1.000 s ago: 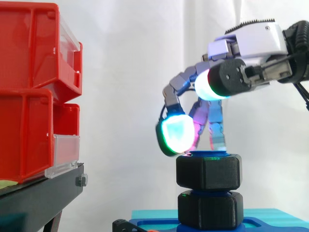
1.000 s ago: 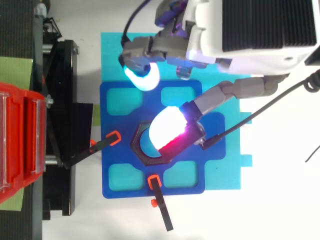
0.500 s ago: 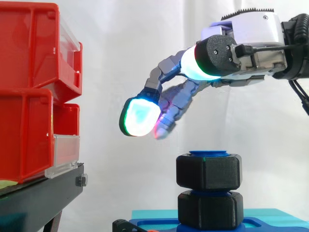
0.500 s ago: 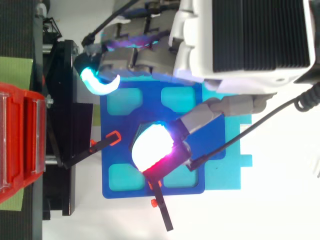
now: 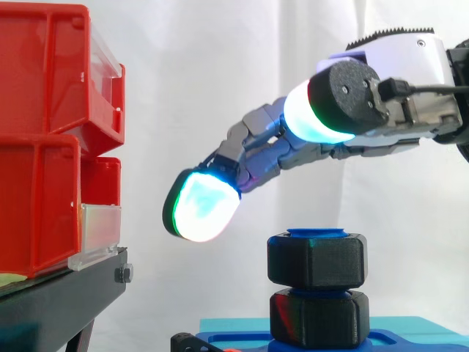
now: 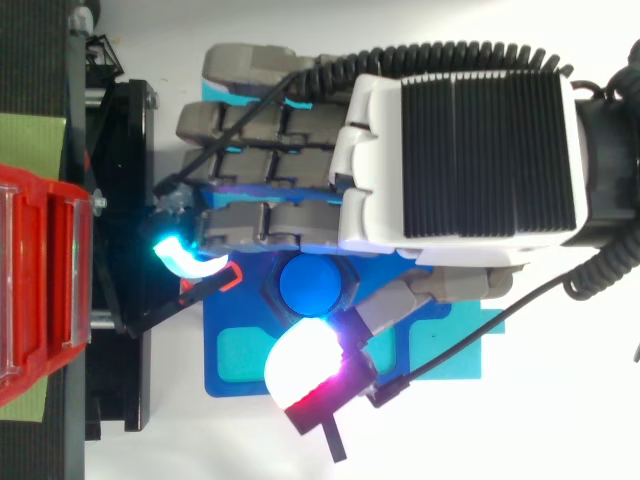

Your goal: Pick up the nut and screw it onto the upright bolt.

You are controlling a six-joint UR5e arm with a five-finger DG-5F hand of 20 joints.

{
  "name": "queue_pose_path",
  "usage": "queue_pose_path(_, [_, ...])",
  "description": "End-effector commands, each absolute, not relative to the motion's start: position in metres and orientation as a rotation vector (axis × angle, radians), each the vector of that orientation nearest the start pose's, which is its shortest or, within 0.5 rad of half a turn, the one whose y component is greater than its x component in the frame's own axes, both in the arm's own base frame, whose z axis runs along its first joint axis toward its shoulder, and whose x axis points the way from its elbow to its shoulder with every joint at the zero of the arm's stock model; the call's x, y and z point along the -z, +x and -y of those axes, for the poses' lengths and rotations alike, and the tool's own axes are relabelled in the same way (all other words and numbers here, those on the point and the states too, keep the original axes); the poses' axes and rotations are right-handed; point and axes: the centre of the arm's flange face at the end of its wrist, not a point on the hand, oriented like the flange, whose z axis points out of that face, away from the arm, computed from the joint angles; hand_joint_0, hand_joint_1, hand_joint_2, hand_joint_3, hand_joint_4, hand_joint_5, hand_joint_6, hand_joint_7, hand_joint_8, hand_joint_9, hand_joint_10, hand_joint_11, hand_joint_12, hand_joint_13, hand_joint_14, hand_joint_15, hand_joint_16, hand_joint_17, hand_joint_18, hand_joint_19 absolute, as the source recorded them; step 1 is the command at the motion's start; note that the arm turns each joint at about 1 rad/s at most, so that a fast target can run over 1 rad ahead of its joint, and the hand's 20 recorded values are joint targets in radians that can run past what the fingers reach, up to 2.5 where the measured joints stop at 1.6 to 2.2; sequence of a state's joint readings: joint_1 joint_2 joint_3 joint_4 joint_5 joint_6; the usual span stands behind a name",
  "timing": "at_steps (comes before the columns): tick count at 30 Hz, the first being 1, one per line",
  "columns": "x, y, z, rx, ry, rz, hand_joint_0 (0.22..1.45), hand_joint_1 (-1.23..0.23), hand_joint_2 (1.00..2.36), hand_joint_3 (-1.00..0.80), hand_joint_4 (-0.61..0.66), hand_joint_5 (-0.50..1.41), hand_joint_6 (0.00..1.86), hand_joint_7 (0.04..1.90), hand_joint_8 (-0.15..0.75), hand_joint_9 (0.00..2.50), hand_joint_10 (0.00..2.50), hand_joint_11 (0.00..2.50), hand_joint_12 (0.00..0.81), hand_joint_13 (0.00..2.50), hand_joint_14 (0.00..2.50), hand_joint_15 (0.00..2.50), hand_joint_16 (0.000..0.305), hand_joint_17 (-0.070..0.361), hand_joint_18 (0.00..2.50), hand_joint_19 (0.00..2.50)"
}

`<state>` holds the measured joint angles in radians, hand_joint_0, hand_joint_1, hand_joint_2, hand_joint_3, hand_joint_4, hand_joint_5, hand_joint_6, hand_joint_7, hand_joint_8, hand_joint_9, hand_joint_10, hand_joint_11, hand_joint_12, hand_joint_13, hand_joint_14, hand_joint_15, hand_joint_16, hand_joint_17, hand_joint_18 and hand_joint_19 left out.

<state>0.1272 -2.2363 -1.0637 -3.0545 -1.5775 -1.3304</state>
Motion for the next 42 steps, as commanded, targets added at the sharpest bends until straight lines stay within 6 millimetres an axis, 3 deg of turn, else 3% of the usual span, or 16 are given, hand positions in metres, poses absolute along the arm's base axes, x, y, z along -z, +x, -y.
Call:
queue_pose_path(1, [-0.323,0.751,0.034,-0.288,0.086,-1.661,0.48,-0.09,1.00,-0.50,0.11,-0.21,0.50,0.55,0.204,0.37,0.00,0.00,0.328,0.24,0.00,0.00,0.038,0.085,0.00,0.00])
queue_pose_path(29, [-0.318,0.746,0.031,-0.286,0.082,-1.712,0.51,-0.16,1.00,-0.50,0.27,-0.09,0.50,0.93,0.260,0.64,0.00,0.00,0.301,0.47,0.00,0.00,0.028,0.064,0.09,0.00])
queue_pose_path(42, [-0.319,0.744,0.045,-0.275,0.093,-1.711,0.53,-0.19,1.00,-0.50,0.21,-0.03,0.51,1.26,0.268,0.75,0.00,0.00,0.284,0.56,0.00,0.00,0.025,0.057,0.20,0.00])
